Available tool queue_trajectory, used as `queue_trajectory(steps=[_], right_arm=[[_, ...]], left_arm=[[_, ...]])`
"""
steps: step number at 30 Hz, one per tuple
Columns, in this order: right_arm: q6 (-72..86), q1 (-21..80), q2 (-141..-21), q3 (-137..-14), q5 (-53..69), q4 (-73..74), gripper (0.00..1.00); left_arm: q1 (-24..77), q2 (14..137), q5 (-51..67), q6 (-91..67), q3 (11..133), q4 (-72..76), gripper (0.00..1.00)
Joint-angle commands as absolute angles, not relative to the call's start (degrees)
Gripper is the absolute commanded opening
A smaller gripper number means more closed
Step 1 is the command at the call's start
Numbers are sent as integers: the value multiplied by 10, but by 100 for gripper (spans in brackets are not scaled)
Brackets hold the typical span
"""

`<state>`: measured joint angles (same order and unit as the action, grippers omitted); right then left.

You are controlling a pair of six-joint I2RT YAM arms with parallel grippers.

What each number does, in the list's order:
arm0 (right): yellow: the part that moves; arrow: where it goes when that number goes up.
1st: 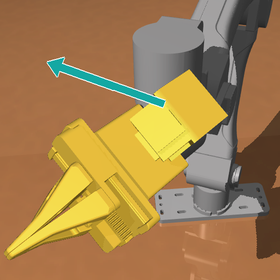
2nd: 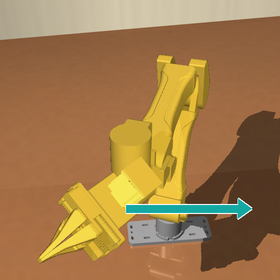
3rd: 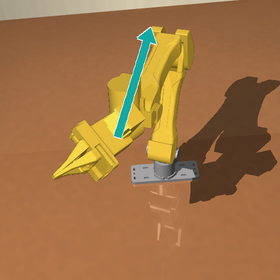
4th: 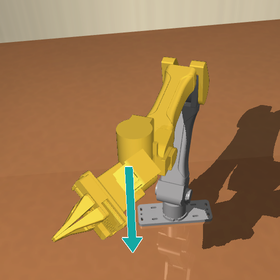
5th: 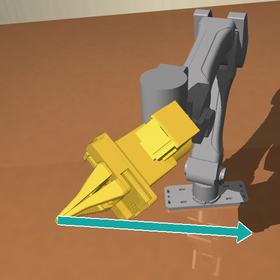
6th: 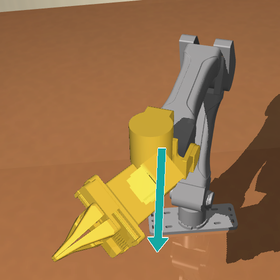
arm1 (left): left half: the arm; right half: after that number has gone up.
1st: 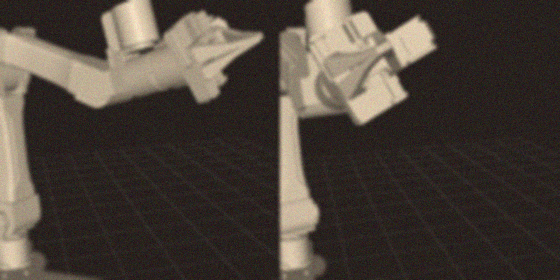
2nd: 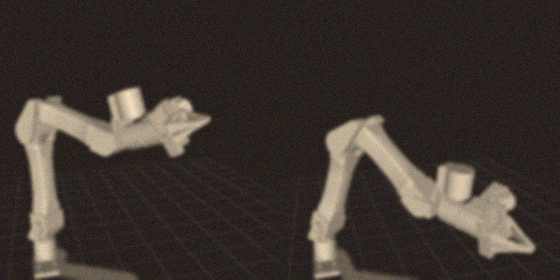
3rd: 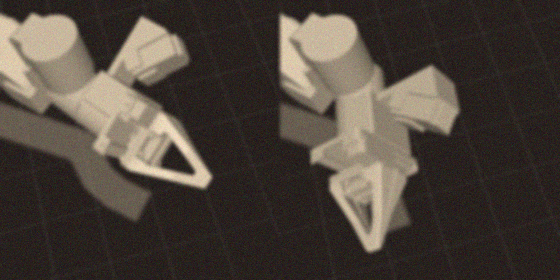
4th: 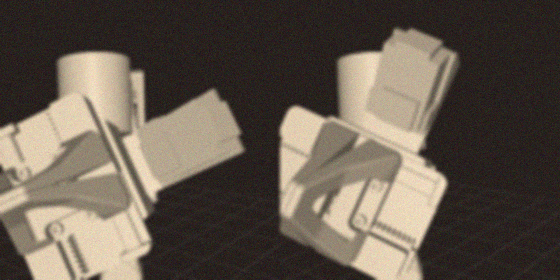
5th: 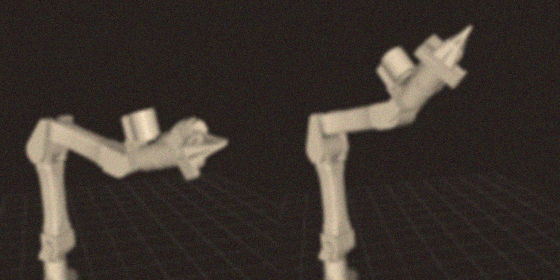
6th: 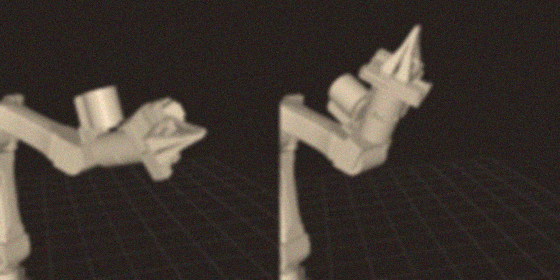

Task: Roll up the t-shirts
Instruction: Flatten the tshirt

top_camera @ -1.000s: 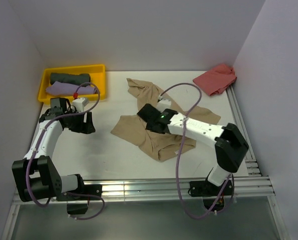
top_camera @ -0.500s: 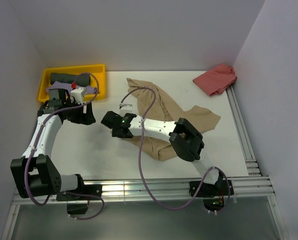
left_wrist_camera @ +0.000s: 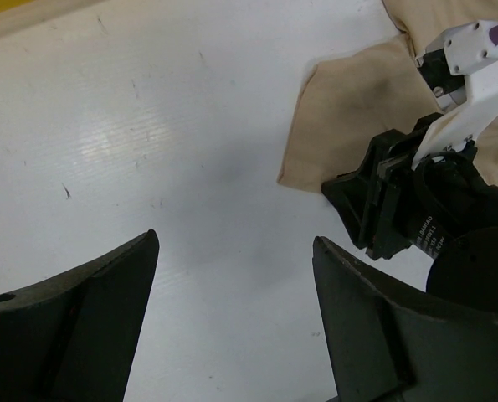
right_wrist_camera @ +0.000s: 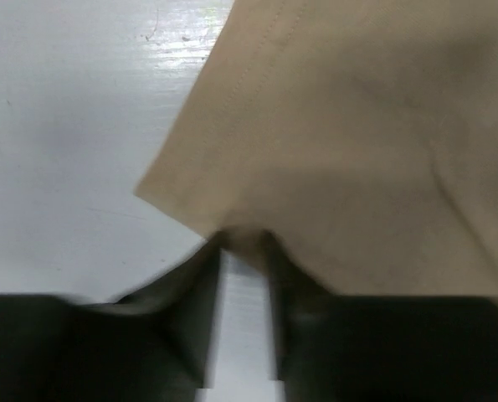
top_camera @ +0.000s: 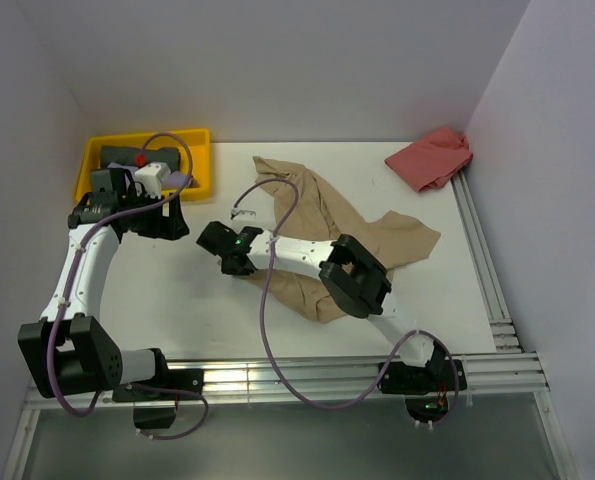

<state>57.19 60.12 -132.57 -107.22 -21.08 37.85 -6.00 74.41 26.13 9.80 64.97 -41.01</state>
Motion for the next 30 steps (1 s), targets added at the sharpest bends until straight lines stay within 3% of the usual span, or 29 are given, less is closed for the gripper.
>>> queue_trajectory(steps=[1,2,4,15,25,30], right_arm=[[577,603,-1328,-1052,-200,364,24],[581,606,-1321,-1044,-198,361,10],[583,616,-1313,-1022,-197,357,1],[618,723,-1209,-825,-164,288,0],[654,824,-1173,-775,-116,288,0],[720,836,-1061,-634,-118,262,0]], left_arm=[[-59,734,272,96,667,-411,80],[-58,735,271,96,668,-411,80],[-58,737,272,95,666,-410,80],[-59,756,271,103,657,-403,76],[-59,775,269,111,641,-393,75],[-57,778,263,121,632,-391,75]])
